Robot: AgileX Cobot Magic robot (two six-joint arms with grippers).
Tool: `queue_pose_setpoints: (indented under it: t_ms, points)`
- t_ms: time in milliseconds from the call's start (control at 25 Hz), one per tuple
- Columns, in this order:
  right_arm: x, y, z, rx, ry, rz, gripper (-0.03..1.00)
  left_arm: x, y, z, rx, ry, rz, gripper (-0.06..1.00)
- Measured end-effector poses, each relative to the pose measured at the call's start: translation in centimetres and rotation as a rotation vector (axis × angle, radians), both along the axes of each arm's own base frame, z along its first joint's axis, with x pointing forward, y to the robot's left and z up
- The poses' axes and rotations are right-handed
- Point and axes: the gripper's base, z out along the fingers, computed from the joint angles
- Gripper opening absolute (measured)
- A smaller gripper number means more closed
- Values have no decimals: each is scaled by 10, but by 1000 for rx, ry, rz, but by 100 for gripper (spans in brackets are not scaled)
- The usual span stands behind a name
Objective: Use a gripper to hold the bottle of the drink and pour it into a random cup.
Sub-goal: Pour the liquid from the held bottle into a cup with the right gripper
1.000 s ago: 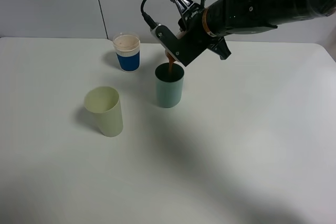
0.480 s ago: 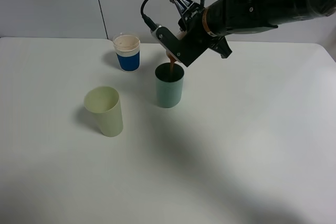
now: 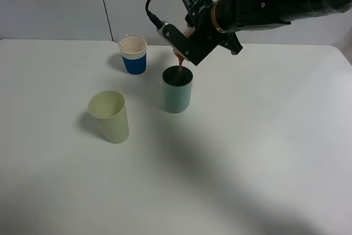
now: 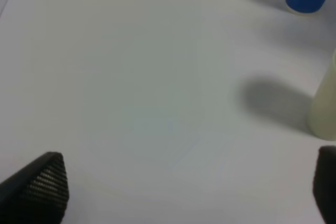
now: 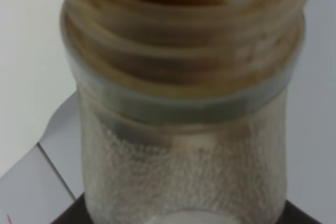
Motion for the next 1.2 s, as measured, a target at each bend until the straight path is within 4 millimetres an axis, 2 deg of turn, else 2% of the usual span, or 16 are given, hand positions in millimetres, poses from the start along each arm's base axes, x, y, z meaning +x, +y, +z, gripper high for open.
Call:
queue_pose_setpoints:
  t_ms: [1200]
  points:
    - [-2,4,0,-40,-17,42,36,0,0,0,0,0,0,93]
